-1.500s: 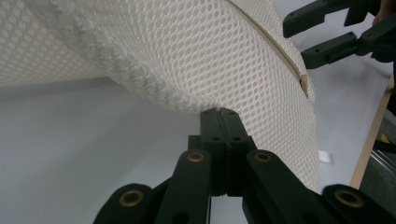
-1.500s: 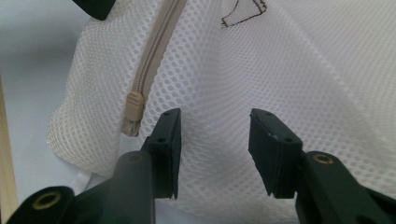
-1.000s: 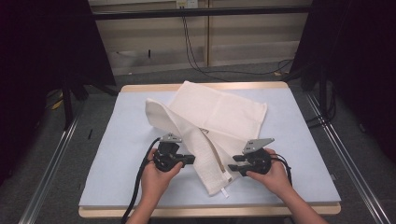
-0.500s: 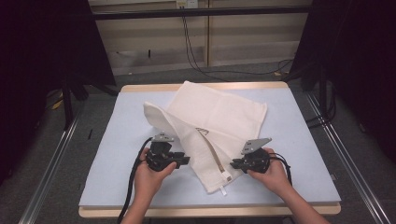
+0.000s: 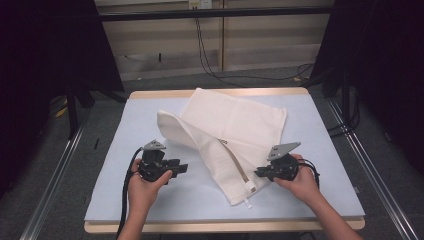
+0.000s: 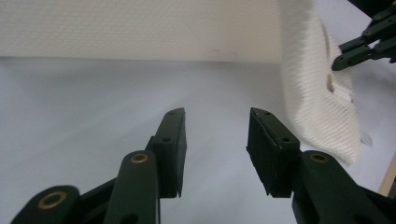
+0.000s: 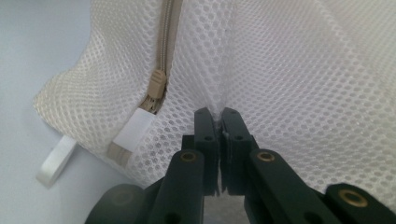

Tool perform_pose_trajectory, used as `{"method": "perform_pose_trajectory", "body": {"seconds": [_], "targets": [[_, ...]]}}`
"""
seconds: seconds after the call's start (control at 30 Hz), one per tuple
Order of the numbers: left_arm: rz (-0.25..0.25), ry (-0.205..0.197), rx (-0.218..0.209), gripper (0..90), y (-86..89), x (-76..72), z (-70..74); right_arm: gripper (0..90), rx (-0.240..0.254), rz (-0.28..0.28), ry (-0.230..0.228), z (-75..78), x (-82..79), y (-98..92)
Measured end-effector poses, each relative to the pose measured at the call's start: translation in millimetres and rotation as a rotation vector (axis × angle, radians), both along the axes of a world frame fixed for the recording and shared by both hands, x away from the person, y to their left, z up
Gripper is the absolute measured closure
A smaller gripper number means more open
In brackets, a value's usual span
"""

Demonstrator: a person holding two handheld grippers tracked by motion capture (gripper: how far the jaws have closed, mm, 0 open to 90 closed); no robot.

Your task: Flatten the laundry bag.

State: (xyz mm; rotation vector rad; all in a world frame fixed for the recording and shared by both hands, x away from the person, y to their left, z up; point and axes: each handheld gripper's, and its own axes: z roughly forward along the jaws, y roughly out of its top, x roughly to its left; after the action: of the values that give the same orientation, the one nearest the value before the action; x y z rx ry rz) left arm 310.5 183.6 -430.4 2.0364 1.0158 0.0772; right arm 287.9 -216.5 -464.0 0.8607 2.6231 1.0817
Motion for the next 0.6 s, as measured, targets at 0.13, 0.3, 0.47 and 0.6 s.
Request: {"method": "perform_pose_trajectory", "body": {"seconds": [0.13, 0.3, 0.47, 0.6], "targets": [[0.021, 0.005, -0.004, 57.5, 7.3, 1.9, -1.3, 87.2, 0.021, -0.016, 0.000, 4.3, -1.4, -15.7], [0.042, -0.003, 0.007, 56.7, 13.1, 3.3, -2.9, 79.8, 0.062, -0.038, 0.001, 4.4, -1.6, -21.5], [0.059, -0.003, 0.011, 54.9, 18.5, 5.0, -4.8, 69.5, 0.131, -0.045, 0.008, 7.8, -1.1, -18.7], [0.079, -0.003, 0.014, 53.3, 25.8, 5.8, -6.3, 61.7, 0.167, -0.048, 0.003, 11.0, -2.3, -12.1]]}}
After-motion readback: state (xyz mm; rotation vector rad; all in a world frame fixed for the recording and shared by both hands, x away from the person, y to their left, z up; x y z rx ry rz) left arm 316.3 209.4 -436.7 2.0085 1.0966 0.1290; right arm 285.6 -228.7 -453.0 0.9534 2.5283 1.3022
